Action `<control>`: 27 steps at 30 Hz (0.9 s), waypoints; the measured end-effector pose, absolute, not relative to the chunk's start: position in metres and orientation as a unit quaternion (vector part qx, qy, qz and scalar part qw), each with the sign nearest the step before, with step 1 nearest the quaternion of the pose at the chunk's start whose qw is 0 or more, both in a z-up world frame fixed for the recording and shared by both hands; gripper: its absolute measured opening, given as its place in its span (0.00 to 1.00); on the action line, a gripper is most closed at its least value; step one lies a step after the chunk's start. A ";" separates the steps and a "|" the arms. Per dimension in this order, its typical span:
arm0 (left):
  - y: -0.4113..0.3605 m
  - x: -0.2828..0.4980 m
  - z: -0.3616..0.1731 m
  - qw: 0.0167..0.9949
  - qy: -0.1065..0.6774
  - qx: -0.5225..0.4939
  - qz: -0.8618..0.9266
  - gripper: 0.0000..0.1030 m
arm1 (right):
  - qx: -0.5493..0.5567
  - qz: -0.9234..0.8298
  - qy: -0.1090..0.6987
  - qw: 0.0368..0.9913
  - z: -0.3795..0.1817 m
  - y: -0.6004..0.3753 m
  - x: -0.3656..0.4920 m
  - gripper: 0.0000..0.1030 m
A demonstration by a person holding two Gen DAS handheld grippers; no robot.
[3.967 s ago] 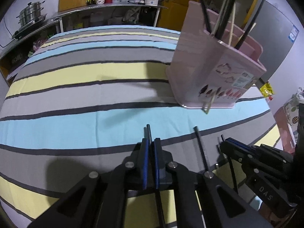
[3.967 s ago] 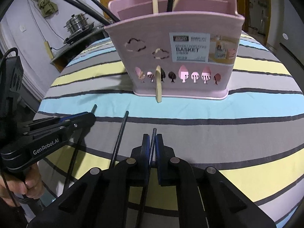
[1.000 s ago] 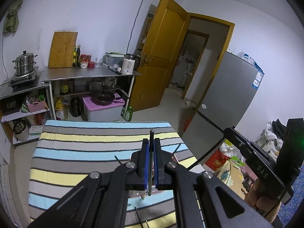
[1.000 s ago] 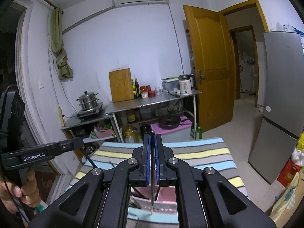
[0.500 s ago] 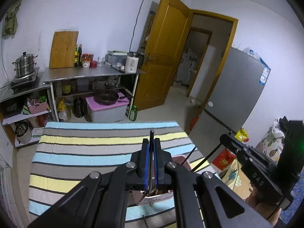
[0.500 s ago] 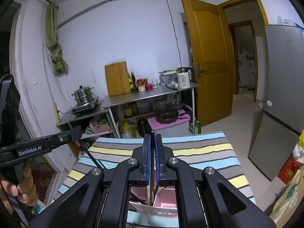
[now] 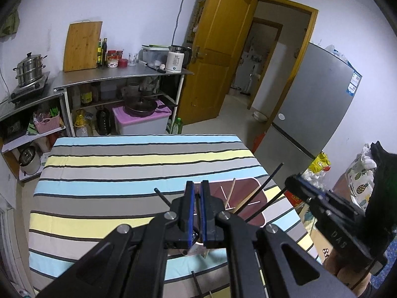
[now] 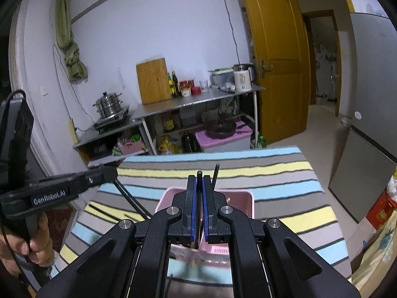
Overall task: Organize utensils
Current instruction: 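Lower both chopsticks into the basket and open both grippers, then move both open grippers back to the last black and silver chopsticks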
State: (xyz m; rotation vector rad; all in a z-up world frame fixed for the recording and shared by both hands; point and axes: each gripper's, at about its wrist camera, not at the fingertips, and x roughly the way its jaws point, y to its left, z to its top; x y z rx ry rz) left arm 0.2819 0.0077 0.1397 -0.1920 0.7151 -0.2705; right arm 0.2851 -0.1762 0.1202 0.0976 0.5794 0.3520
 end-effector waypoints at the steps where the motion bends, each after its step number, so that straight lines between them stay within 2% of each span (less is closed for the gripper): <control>1: 0.008 0.282 0.141 0.923 0.349 -0.094 -0.132 0.06 | 0.046 0.173 0.290 0.940 0.118 -0.176 0.285 0.06; 3: 0.010 0.281 0.143 0.924 0.346 -0.094 -0.129 0.09 | 0.045 0.172 0.291 0.940 0.117 -0.178 0.283 0.14; 8: 0.018 0.271 0.153 0.930 0.331 -0.097 -0.124 0.24 | 0.052 0.172 0.276 0.944 0.126 -0.187 0.270 0.17; 20: 0.030 0.212 0.158 0.940 0.303 -0.099 -0.119 0.26 | 0.075 0.172 0.268 0.945 0.126 -0.212 0.210 0.18; 27: 0.028 0.166 0.136 0.938 0.305 -0.103 -0.128 0.26 | 0.087 0.167 0.276 0.943 0.105 -0.224 0.165 0.18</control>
